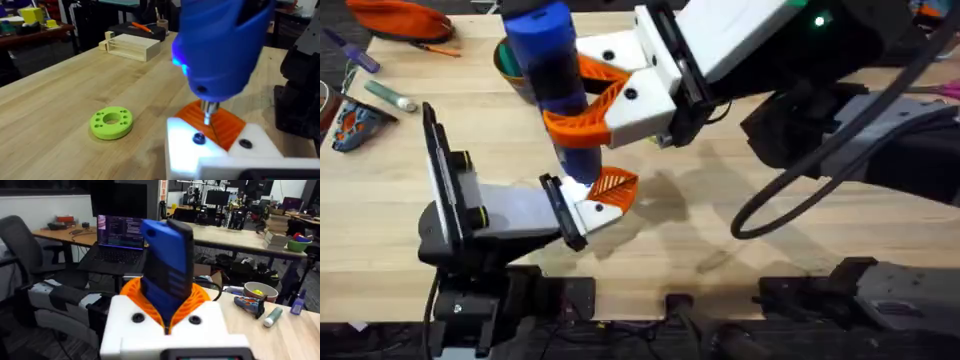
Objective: Pick up the gripper from the table and insert it into the empty holder that is missing its gripper. Then pick up a screw, insert it into the mounting hole, and use the screwdriver to tighten it. Finally, clean up the table by picking up the vegetable and placing it into the bucket.
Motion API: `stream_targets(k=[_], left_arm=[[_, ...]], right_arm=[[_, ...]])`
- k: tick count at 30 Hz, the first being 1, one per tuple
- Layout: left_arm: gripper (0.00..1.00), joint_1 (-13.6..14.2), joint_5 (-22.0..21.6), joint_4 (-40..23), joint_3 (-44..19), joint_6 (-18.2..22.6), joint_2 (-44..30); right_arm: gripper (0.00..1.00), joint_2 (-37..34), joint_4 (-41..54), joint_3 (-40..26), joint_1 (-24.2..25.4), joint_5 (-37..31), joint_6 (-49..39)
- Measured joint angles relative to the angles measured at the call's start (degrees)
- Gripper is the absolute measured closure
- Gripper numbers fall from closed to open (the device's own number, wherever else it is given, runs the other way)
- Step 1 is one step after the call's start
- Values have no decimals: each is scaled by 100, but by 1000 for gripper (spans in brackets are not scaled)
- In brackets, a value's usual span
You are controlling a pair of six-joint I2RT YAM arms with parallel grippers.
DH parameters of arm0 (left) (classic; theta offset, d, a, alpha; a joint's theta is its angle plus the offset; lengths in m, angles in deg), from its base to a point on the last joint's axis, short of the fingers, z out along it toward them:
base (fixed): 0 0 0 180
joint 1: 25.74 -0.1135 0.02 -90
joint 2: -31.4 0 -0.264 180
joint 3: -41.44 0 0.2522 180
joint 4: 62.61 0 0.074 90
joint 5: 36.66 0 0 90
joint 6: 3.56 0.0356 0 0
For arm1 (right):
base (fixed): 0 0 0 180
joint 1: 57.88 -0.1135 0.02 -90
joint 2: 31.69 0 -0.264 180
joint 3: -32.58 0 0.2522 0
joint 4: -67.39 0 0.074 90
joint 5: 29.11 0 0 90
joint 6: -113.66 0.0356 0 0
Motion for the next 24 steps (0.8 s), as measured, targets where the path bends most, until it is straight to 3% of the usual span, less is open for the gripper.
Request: stream_targets(k=[24], left_arm=[[987,0,0,1,0,-22,0]], right_arm=[[979,-220,-23,0,-7,-55,-89]])
